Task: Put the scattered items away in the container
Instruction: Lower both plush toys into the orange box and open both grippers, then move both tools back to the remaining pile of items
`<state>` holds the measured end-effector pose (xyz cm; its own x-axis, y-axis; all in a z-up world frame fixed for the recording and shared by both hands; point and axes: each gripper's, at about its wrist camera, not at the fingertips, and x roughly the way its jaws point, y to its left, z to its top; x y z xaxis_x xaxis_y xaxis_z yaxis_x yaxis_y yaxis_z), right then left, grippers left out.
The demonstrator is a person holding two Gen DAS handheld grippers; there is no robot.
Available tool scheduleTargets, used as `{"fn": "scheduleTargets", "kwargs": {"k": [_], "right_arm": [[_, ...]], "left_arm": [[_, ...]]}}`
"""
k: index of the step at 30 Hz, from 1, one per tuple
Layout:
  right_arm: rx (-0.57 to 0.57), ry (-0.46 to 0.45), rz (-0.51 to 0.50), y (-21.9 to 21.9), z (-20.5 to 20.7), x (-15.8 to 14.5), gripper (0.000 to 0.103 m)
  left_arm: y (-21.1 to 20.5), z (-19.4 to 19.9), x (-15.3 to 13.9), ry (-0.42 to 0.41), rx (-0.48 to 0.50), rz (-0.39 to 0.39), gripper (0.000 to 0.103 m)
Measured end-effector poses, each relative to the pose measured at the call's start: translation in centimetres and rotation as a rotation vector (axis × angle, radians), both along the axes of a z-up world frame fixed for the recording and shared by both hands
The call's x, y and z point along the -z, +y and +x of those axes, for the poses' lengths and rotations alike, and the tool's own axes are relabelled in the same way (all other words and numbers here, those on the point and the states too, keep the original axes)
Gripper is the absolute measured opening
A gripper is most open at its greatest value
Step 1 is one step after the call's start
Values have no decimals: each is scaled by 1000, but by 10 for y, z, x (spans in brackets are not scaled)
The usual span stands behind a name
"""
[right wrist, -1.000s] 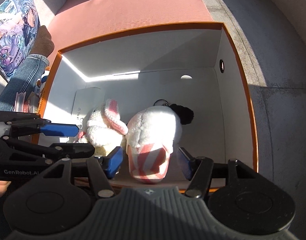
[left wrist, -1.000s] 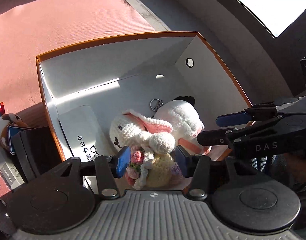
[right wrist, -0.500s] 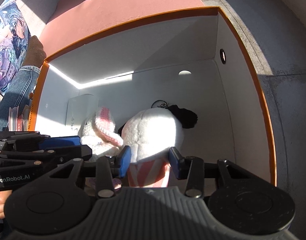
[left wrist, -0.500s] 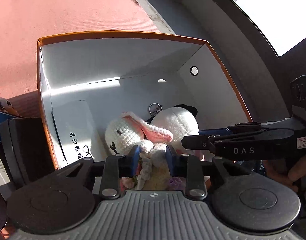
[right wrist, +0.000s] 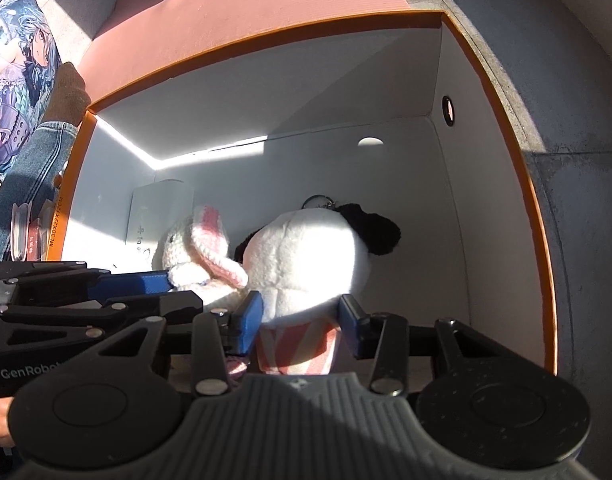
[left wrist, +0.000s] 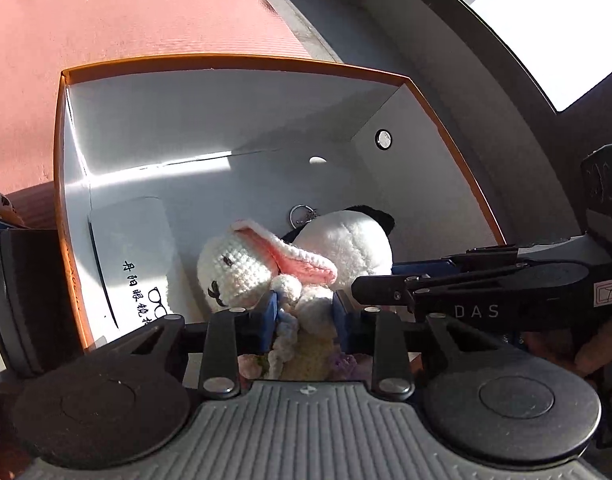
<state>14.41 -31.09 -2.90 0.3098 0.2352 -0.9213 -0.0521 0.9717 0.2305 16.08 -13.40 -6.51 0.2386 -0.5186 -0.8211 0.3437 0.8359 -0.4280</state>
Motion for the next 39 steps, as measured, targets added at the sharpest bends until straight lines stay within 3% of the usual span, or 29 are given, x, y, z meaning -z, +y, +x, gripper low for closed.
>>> {"fn": "scheduleTargets", "kwargs": {"k": [6,9,14,19,28,39], "right_arm": [[-10,-54,-38,5,-6,-9,47],[-17,-96,-42,6,-11,-16,50],[-13,-142,-63,9,-21,-27,52],[-19,-245,-97,17,-36,-44,53],[-34,-403,-54,50,-60,-73,52],[-148,-484,11,123,-75,-84,51]], "left_arm": [[3,-5,-9,-40,-10,18,40],[8,-8,-13,-57,-29,14,51],[22,-15,-25,-75,-84,-36,52],[36,-29,-46,-139,-109,-75,52],[69,-55,-78,-231,-161,-98,52],[134,-73,-91,-244,-298,40,49]]}}
